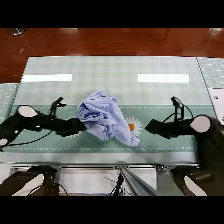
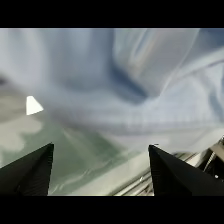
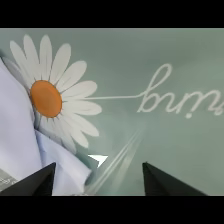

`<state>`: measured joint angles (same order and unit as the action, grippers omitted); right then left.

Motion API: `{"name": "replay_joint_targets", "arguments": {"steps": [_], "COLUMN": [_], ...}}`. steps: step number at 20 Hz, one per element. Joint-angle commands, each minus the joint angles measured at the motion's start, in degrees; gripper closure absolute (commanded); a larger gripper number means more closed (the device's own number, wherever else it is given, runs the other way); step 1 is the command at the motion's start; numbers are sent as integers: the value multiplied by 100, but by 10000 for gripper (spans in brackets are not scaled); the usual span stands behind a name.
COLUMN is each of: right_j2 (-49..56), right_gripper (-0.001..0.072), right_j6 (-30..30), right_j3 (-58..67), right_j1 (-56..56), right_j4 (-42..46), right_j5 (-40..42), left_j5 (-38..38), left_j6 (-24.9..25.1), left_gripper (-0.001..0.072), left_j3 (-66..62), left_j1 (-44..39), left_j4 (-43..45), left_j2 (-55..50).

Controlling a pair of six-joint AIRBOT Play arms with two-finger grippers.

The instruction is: Fold the shirts.

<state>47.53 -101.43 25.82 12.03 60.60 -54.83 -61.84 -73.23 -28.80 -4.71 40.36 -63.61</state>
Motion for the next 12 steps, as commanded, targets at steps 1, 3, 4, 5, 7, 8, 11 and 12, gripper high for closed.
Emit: {"name": "replay_joint_targets", "arguments": {"steps": [1,3,4,5,7,8,11,12], "right_j2": [-103,-101,-90,-33,267,446,951,1093], "right_gripper": [94,94,94,94,94,94,94,94], "right_j6": [-245,-337,-424,-466,-549,-542,-396,-260], "right_j3": [-304,-317,-328,-339,-345,-345,-343,-337], "right_j1": [413,640,774,927,1215,1353,1714,1764], "right_j4": [-177,-164,-153,-160,-208,-308,-778,-1010], "right_j5": [356,341,358,374,391,428,975,1158], "left_j5": [1388,1657,1652,1609,1445,1327,1016,988], "left_j6": [317,319,387,516,643,675,901,918], "left_gripper": [6,6,7,43,678,686,686,686], "left_j3": [20,7,0,0,-2,-17,-129,-166], "left_j1": [-645,-680,-680,-682,-682,-682,-678,-673], "left_j4": [-1005,-1237,-1233,-1233,-1235,-1237,-1235,-1235], "left_j2": [-313,-313,-317,-323,-345,-343,-343,-343]}}
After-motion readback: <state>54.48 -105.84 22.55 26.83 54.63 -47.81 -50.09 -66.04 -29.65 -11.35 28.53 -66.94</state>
